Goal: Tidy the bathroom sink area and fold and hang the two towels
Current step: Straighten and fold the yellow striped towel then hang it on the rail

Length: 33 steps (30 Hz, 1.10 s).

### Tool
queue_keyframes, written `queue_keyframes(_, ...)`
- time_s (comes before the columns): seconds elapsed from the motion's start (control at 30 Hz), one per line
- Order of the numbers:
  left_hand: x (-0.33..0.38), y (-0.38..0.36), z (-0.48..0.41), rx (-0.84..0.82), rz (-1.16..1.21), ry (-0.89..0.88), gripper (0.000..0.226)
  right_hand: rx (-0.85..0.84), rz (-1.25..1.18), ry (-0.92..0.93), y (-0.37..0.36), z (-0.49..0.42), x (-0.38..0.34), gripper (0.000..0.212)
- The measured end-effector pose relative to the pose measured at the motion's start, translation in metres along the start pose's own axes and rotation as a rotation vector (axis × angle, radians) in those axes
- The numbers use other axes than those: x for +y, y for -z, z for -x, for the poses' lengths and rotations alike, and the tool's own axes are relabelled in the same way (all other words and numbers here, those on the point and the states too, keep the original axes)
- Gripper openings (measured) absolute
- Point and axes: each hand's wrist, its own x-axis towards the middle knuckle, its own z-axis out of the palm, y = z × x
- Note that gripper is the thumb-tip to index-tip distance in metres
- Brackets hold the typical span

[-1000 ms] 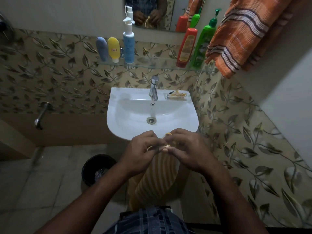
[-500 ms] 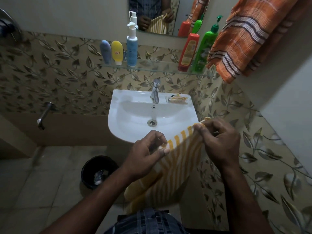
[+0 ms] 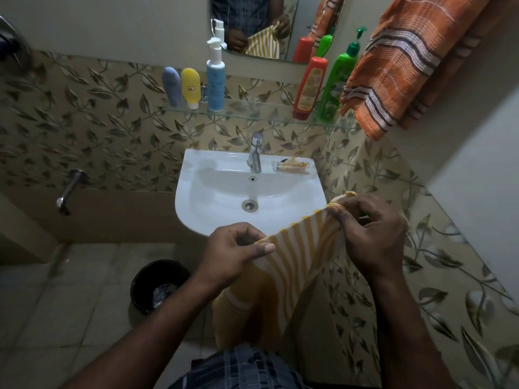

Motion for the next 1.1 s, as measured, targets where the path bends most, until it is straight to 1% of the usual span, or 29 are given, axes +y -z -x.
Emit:
queue_keyframes(0.07, -0.003, 0.004, -0.003, -0.074, 0.156, 0.102, 0.031, 0.03, -0.014, 0.001, 0.0, -0.002, 0.001, 0.01)
queue_keyframes(0.17, -0.004, 0.008, -0.003, -0.156, 0.205, 0.111, 0.023, 0.064, -0.035, 0.006, 0.0, -0.006, 0.001, 0.01)
queue_keyframes(0.27, -0.005, 0.006, -0.001, -0.222, 0.152, 0.042, 0.024, 0.075, -0.036, 0.016, -0.002, -0.008, -0.001, 0.01)
queue_keyframes(0.37, -0.003, 0.001, 0.001, -0.294, 0.058, -0.023, 0.023, 0.095, -0.05, 0.015, -0.005, -0.01, -0.003, 0.01)
queue_keyframes(0.43, 0.0, 0.001, 0.001, -0.306, -0.038, -0.059, 0.02, 0.097, -0.052, 0.015, -0.005, -0.011, -0.003, 0.009)
queue_keyframes(0.5, 0.003, 0.002, 0.001, -0.268, -0.262, -0.149, 0.014, 0.08, -0.039, 0.017, -0.006, -0.011, -0.003, 0.007)
queue_keyframes(0.57, 0.005, 0.001, 0.001, -0.196, -0.447, -0.243, 0.015, 0.072, -0.03, 0.019, -0.007, -0.01, -0.003, 0.007)
queue_keyframes(0.67, 0.01, -0.002, 0.002, -0.112, -0.552, -0.329, 0.017, 0.08, -0.03, 0.024, -0.007, -0.01, -0.005, 0.007)
queue_keyframes(0.8, 0.014, -0.003, 0.001, -0.076, -0.569, -0.349, 0.018, 0.085, -0.02, 0.015, -0.005, -0.012, -0.005, 0.007)
queue_keyframes(0.9, 0.015, -0.005, 0.0, -0.078, -0.573, -0.307, 0.015, 0.087, -0.022, 0.011, -0.003, -0.012, -0.007, 0.007)
queue_keyframes(1.03, 0.012, -0.002, 0.0, 0.09, -0.423, -0.184, 0.009, 0.075, -0.034, 0.01, -0.004, -0.013, -0.007, 0.01)
queue_keyframes(1.1, 0.012, 0.001, 0.0, 0.148, -0.385, -0.138, 0.009, 0.075, -0.026, 0.019, -0.005, -0.012, -0.008, 0.01)
